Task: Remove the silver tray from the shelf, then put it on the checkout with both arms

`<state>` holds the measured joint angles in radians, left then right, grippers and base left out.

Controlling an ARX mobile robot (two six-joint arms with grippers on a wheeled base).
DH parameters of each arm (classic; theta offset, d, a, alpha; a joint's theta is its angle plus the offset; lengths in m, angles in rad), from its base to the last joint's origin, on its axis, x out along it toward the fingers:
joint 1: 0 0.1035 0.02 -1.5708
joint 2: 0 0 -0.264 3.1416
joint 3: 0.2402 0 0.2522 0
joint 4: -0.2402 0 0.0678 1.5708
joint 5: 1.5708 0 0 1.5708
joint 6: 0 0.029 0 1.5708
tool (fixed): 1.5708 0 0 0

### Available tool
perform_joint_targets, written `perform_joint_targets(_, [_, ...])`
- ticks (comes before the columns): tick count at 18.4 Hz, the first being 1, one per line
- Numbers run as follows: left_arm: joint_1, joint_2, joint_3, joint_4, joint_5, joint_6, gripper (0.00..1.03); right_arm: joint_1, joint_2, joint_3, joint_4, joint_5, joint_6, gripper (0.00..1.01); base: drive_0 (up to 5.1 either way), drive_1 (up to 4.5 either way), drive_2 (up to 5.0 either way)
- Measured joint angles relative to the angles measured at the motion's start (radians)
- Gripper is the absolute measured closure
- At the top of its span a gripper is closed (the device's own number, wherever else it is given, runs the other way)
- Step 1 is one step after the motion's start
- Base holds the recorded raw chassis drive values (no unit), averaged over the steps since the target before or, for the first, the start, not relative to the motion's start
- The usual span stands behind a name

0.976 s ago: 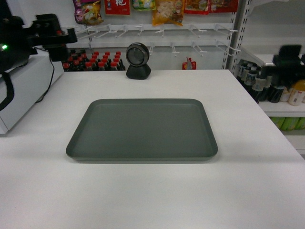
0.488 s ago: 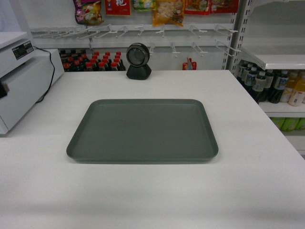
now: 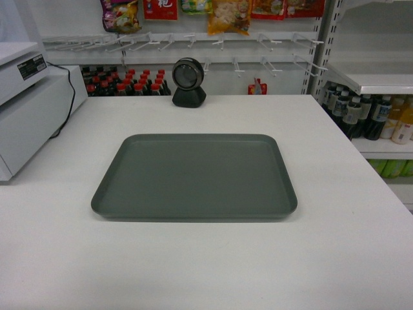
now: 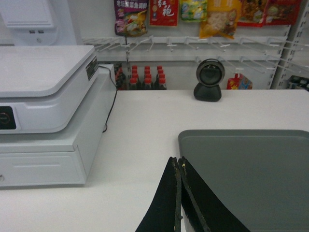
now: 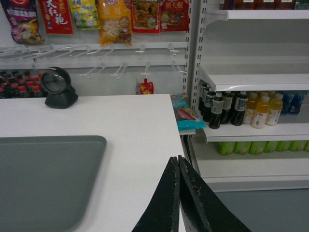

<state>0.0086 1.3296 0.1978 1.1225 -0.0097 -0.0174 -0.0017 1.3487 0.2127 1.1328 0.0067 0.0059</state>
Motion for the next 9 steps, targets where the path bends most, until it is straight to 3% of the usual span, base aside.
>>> perform_joint_targets(9, [-0.011,-0.45,-0.16,-0.298,0.01,0.0,1.02,0.002,-0.446,-0.172,-0.289,-0.006,0.0,0.99,0.0,0.0,0.0])
